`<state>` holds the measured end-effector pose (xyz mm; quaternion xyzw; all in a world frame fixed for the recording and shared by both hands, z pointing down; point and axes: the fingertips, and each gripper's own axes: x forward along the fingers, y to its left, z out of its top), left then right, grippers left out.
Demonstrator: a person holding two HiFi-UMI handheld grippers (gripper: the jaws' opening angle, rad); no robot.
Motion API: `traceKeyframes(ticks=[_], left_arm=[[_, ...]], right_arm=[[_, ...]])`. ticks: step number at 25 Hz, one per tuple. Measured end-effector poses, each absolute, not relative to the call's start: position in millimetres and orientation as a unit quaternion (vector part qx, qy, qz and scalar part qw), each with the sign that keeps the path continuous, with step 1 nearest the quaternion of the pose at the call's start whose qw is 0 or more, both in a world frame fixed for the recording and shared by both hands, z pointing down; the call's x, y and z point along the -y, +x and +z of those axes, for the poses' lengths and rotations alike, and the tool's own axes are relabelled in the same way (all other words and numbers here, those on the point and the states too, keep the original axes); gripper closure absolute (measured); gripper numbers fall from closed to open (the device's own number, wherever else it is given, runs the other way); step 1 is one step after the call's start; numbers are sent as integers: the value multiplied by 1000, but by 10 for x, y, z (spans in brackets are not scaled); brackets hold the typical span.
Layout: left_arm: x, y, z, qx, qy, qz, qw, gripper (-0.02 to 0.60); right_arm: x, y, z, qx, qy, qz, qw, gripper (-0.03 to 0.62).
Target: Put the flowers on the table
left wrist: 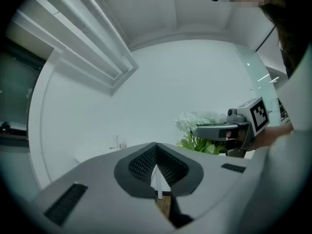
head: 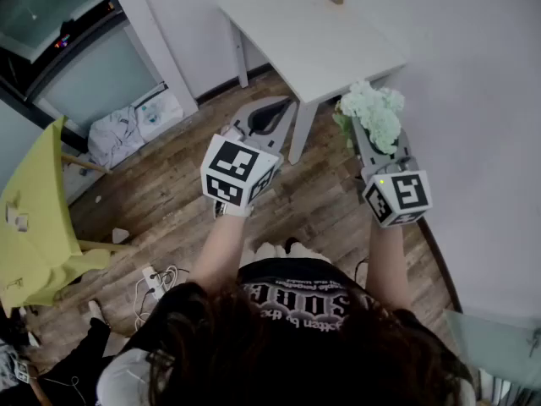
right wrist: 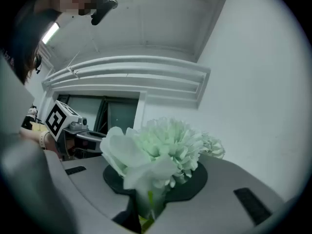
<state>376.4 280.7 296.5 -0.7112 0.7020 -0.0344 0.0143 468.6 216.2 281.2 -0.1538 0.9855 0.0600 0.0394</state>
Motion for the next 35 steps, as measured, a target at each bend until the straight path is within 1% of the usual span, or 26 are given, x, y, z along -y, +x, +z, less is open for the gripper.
traceKeyframes(ticks=[9,18,22,29,35], left_arm=[[-2637,3738,3037,-704,-709,-43,11,580],[-2265,3552,3111,-714,-699,-46,-2,580],[-2207,3497,3156,-728,-684,-51,6,580],[-1940,3143,3151,-743,-668,-47,6,580],[-1890,2792,3157,-748,-662,-47,-4,580]], right_arm=[[-1998,4648,2879,-988,-143,51,35,479],[-1617,4414,2949,-992,-115,38,33,474],[-1518,4430,3013,-993,-111,33,31,474],[-1094,4121,3091,-994,-105,14,20,474],[-978,3761,3111,-995,-100,5,20,474]])
